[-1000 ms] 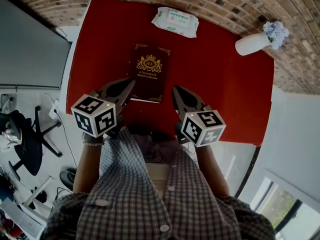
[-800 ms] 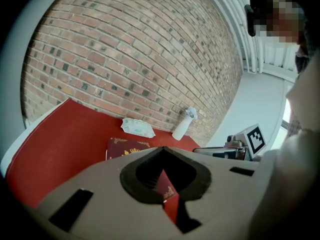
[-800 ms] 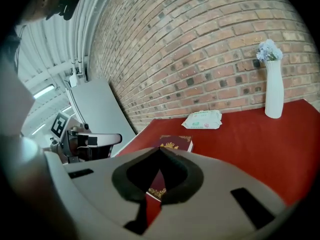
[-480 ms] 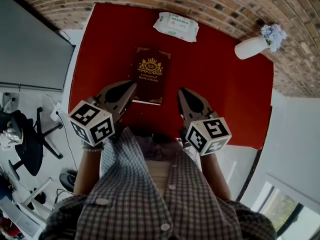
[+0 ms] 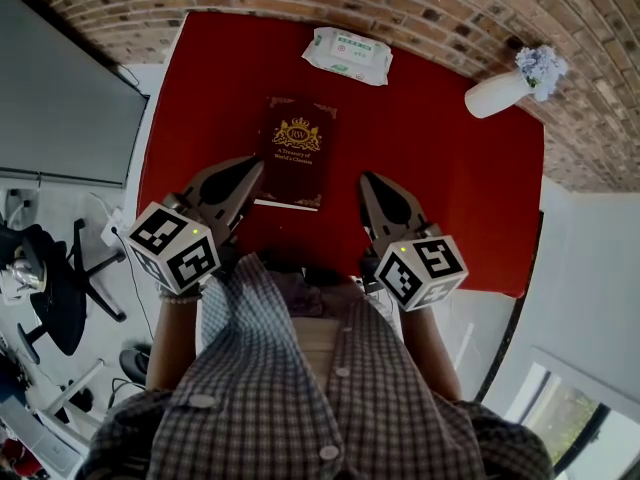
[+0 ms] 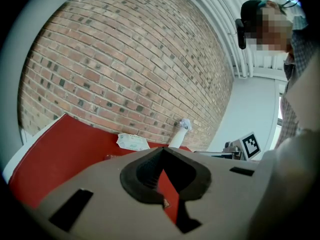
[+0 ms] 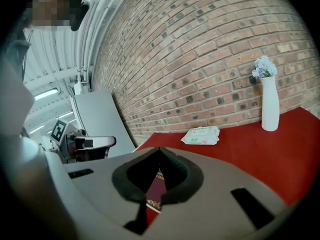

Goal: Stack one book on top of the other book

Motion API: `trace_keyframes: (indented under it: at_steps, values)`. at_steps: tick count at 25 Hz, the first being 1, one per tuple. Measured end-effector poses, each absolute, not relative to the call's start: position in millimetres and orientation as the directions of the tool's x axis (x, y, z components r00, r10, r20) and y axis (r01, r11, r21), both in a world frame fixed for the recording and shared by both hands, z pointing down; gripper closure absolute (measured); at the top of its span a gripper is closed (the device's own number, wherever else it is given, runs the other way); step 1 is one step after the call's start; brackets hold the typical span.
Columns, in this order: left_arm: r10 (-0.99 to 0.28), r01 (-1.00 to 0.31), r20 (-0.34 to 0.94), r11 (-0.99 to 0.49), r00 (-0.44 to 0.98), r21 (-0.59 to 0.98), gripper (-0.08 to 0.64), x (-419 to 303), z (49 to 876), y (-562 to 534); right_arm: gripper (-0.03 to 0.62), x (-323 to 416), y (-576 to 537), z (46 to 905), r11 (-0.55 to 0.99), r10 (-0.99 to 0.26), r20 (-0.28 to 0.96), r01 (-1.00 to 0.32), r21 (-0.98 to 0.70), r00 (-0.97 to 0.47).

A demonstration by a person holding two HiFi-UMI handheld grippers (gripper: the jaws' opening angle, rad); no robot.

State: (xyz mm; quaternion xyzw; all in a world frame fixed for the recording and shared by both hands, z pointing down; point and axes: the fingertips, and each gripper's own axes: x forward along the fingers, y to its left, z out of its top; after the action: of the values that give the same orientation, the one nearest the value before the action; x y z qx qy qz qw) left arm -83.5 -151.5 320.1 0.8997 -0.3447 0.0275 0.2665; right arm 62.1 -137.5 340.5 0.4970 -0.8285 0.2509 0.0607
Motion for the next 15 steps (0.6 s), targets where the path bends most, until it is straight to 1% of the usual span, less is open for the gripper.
trace_keyframes:
  at_steps: [15]
  values:
    - [-0.592,-0.618,0.22,-0.641,0.776,0.454,0.552,-75.3,316.9,-150.0,0.585,61.2,-138.9,341.5,0.381,-0.779,0.371,-0.851,-0.362,-0.506]
